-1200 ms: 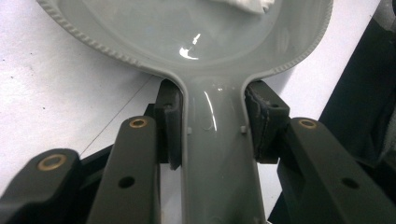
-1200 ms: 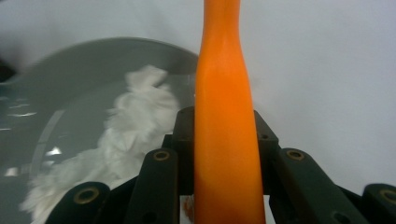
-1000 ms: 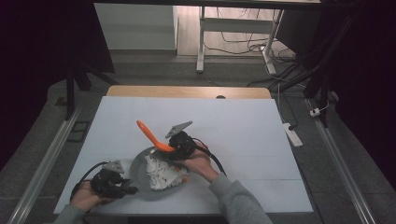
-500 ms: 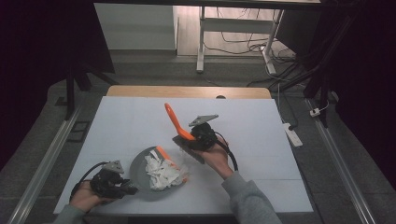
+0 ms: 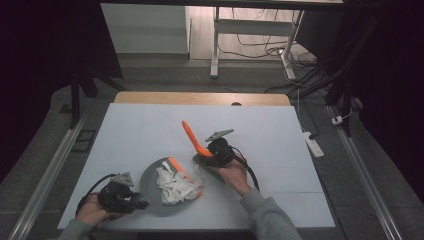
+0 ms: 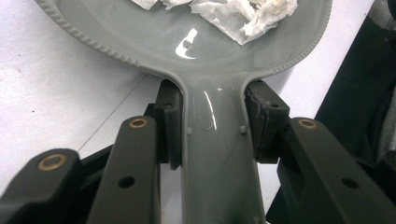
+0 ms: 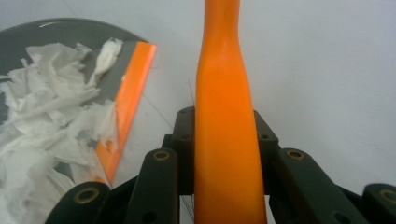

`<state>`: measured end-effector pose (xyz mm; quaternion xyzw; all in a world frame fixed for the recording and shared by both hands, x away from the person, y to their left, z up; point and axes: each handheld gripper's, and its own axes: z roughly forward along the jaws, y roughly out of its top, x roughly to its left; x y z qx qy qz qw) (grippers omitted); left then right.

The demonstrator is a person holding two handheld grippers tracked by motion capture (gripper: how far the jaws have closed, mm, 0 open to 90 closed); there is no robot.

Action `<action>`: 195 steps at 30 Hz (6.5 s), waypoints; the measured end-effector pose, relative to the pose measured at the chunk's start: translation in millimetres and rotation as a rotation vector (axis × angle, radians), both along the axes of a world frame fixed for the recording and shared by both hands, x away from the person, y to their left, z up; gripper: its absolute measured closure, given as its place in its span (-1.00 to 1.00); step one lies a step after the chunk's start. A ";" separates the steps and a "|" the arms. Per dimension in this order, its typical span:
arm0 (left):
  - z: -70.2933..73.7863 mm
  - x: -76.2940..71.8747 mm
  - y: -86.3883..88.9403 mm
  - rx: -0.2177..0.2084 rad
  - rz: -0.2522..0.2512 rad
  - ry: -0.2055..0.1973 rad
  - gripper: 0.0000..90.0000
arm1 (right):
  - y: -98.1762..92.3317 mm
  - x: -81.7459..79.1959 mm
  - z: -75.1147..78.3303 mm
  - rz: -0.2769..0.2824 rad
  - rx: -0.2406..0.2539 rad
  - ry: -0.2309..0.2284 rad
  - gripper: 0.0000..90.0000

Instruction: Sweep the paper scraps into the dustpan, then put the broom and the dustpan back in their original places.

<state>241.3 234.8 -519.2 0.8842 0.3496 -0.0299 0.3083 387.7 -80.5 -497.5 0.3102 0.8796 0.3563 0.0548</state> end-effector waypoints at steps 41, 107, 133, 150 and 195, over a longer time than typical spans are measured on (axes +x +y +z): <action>-3.2 0.9 -2.3 -0.018 0.009 -0.005 0.37 | 32.1 0.1 -2.5 0.004 -0.004 -0.013 0.57; 1.1 0.8 9.1 -0.108 0.124 -0.080 0.37 | -16.4 -21.2 62.3 0.031 0.090 -0.101 0.57; -3.1 8.7 -9.2 -0.003 0.045 -0.018 0.37 | 48.0 -22.7 26.4 0.183 0.137 0.019 0.57; -6.9 7.3 -9.4 -0.001 0.051 -0.009 0.37 | 11.5 4.0 3.4 -0.011 -0.029 -0.041 0.57; 6.1 1.9 10.9 -0.176 0.374 -0.116 0.37 | -103.8 -30.1 67.2 -0.117 0.296 -0.123 0.57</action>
